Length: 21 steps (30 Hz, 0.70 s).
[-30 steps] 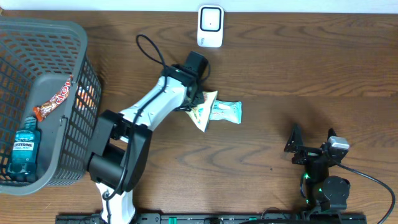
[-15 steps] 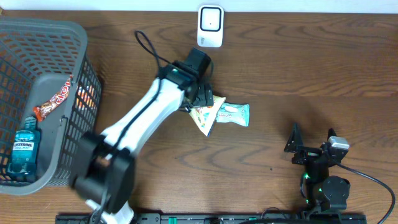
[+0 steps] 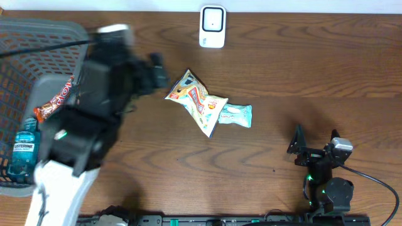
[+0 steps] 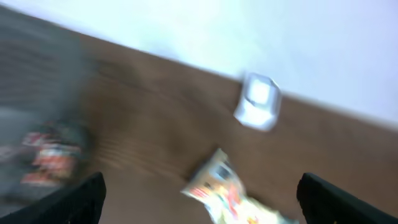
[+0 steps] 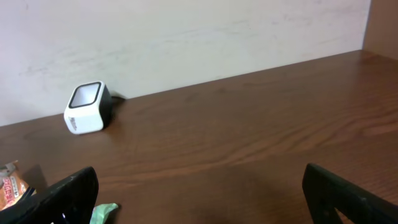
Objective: Scan the item barcode
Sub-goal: 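Carry the yellow bag out and drop it beside the green pack, then reach the left gripper into the basket and grasp the orange candy bar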
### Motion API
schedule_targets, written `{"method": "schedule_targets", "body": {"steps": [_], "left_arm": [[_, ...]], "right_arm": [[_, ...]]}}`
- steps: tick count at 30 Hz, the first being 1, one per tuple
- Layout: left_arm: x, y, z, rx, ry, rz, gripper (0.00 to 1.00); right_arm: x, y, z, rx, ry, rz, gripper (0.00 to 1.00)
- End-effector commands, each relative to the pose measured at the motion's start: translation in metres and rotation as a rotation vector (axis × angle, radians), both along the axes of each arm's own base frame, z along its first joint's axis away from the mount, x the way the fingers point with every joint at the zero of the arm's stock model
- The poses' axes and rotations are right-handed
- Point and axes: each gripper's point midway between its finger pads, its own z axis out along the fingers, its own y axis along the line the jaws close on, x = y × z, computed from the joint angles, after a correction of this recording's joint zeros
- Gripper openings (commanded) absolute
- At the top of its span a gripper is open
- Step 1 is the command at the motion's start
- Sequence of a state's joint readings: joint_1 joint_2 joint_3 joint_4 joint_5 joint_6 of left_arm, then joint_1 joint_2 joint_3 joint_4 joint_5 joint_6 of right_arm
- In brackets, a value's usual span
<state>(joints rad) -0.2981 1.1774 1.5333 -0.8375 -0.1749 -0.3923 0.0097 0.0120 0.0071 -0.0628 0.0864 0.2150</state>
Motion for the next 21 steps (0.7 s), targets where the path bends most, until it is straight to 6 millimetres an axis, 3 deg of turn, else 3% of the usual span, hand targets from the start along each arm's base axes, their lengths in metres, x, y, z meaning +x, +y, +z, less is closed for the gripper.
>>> {"method": "schedule_targets", "body": {"steps": [1,5,8,13,21], "left_arm": [[-0.018,0.084,0.02,-0.029,-0.063,0.304,0.98],[-0.05,0.162,0.012,-0.126,-0.051,0.639,0.98],[-0.072,0.203,-0.01,-0.214,0.016,0.836,0.98],[-0.071,0.234,-0.058,-0.4,0.15,0.963,0.98],[-0.032,0.269,-0.144,-0.509,0.378,1.07,0.98]], "right_arm": [[0.0,-0.003,0.0,-0.014,-0.001,-0.012,0.99],[0.0,-0.003,0.0,-0.014,-0.001,-0.012,0.99],[0.0,-0.003,0.0,-0.014,-0.001,-0.012,0.99],[0.0,-0.003,0.0,-0.014,-0.001,-0.012,0.99],[0.0,-0.003,0.0,-0.014,-0.001,-0.012,0.99]]}}
